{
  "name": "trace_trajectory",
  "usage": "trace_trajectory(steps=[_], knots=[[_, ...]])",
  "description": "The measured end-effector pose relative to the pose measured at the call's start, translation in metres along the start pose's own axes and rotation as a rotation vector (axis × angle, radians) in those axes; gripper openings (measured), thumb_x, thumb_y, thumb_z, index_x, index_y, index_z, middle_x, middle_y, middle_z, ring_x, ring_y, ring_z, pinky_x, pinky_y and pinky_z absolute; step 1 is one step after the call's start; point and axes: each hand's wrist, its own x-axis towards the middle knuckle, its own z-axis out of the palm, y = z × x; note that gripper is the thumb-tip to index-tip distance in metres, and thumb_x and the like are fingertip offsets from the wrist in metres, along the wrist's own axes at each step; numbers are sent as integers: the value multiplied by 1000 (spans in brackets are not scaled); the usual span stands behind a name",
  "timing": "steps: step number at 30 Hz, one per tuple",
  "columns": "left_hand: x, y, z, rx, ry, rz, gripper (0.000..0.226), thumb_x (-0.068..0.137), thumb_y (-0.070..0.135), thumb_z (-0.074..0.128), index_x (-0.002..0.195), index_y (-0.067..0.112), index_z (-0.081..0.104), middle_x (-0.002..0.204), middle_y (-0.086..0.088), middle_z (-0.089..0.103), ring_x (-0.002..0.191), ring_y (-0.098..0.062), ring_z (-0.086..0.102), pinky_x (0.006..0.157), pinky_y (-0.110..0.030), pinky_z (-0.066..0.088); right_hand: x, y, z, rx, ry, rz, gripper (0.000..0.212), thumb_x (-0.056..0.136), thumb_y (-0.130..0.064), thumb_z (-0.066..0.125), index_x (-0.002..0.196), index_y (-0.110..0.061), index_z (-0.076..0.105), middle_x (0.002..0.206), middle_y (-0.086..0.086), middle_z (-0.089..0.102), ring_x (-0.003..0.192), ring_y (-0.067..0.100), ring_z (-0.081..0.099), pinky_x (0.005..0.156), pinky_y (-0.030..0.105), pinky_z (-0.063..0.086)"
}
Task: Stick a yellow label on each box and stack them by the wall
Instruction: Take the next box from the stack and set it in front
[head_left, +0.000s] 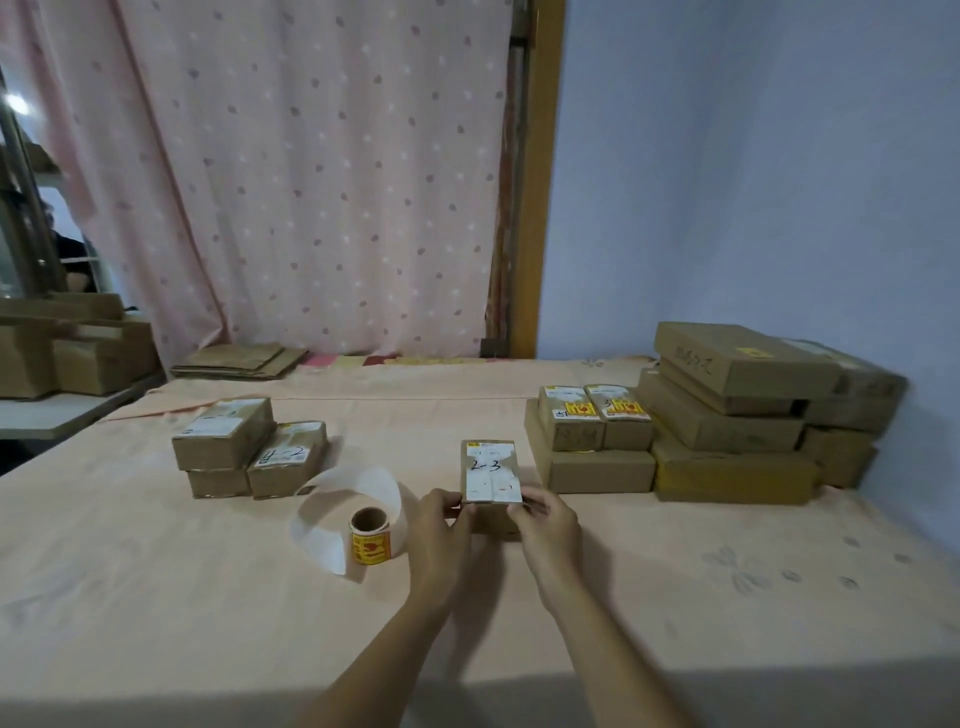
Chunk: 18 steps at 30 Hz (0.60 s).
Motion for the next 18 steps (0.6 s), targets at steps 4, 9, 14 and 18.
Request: trace_trajectory(steps=[4, 9, 14, 18], knots=[[-2, -7, 1, 33, -38, -5, 6, 95, 17, 64, 99, 20, 61, 99, 7, 67, 91, 3, 59, 67, -15, 44, 0, 5, -2, -19, -4, 36, 22, 84, -4, 70, 98, -21, 73, 95, -13, 74, 92, -1, 68, 68, 11, 49], [-9, -14, 1, 3, -81, -28, 5, 97, 17, 60, 101, 20, 59, 103, 7, 67, 95, -4, 63, 75, -25, 51, -2, 11, -2, -20, 0, 51, 21, 85, -3, 69, 96, -22, 70, 92, -16, 69, 88, -3, 65, 66, 8, 47], [-12, -10, -2, -18, -119, -48, 9, 96, 16, 60, 104, 18, 59, 106, 5, 68, 98, -7, 64, 82, -31, 53, -2, 13, -3, 7, -24, 71, 20, 89, -4, 67, 102, -20, 68, 93, -17, 67, 87, -10, 60, 66, 7, 45], [-11, -4, -7, 30, -172, -62, 17, 94, 16, 59, 110, 18, 55, 112, 1, 65, 100, -11, 61, 81, -27, 50, -4, 10, -6, -23, -56, 85, 21, 90, -8, 65, 106, -21, 67, 100, -12, 69, 93, -1, 63, 72, 13, 47]])
